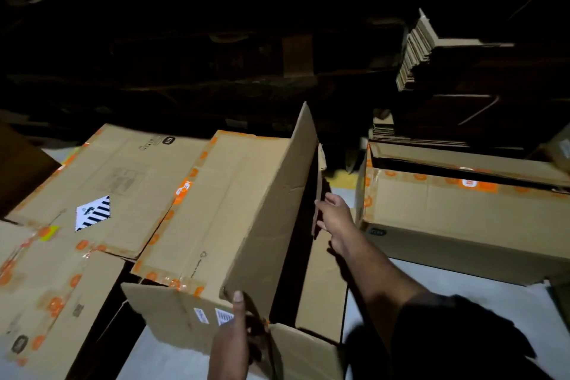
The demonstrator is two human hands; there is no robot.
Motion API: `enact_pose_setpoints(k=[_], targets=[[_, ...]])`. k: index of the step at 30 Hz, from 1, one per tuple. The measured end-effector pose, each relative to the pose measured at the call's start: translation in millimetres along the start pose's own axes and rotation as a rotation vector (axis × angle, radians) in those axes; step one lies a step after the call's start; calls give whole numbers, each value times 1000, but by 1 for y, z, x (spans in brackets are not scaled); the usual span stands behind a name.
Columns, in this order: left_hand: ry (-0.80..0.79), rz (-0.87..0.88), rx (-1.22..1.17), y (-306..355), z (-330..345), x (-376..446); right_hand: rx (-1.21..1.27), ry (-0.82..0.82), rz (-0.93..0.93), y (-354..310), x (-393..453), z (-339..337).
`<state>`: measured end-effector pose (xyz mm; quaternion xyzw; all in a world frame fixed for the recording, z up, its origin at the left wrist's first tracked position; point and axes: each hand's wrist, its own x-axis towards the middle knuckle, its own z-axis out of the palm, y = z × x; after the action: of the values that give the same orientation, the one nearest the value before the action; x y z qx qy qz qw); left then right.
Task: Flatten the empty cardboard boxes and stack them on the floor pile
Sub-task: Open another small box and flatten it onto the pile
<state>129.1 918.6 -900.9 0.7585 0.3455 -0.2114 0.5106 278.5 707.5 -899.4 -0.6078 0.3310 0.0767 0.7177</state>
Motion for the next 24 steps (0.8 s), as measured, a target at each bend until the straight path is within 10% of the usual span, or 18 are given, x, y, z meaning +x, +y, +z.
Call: enact_pose_setpoints(k=[7,17,24], targets=[[80,116,85,11,32,48,-62,-318,98,16,8,38],[-348,272,232,35,73,75,-292,85,107,90,43,19],[-26,28,46,8,61,87,-139,6,133,73,32,7]])
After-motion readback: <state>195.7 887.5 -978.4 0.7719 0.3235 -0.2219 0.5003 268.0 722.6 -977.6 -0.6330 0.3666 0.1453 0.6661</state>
